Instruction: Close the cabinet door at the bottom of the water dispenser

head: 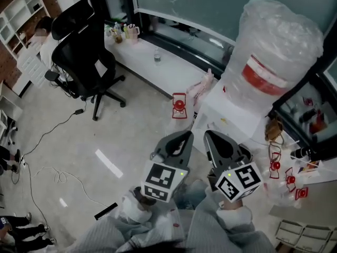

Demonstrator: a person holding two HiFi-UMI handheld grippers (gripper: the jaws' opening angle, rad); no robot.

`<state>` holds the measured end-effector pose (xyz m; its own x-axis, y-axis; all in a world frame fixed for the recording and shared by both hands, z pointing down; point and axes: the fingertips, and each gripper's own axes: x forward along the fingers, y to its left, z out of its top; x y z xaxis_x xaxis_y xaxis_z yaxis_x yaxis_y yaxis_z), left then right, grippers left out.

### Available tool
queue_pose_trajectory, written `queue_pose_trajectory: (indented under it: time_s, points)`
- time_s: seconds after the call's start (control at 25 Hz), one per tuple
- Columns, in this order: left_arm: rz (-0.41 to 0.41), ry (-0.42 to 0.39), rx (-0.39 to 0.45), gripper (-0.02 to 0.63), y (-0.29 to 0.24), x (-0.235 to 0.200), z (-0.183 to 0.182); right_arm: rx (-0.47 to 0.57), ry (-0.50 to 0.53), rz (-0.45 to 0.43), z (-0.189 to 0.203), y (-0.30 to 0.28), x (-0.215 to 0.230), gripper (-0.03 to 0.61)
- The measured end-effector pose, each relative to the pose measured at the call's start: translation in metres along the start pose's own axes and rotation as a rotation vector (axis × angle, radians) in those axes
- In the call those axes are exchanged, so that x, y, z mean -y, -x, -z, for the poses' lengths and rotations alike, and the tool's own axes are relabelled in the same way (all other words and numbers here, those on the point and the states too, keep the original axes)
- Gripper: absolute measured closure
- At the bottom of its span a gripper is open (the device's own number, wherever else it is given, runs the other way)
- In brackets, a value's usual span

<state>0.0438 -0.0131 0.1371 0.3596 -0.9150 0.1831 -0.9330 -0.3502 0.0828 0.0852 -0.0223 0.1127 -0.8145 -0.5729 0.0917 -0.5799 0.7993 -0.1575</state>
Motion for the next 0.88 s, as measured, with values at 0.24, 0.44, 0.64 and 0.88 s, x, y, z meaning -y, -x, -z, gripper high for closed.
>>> queue_pose_trajectory:
  time_s: [0.24,0.44,0.64,0.88]
  points:
    - [0.005,0.013,0.023,0.603,0.01,0.007,-0.013,0.029,0.01,-0.006,-0.014,0.01,-0.006,0.563]
    - [0.006,-0.003,0.024,0.603,0.008,0.014,-0.017,0.027,0.018,-0.024,-0.019,0.016,-0.009,0.565]
    - [0.007,-0.004,0.005,0.603,0.003,0.014,-0.012,-0.003,0.018,-0.056,-0.012,0.012,-0.013,0.565]
    - [0.002,0.0,-0.013,0.603,-0.004,0.007,-0.006,-0.034,0.005,-0.075,-0.006,0.003,-0.012,0.565]
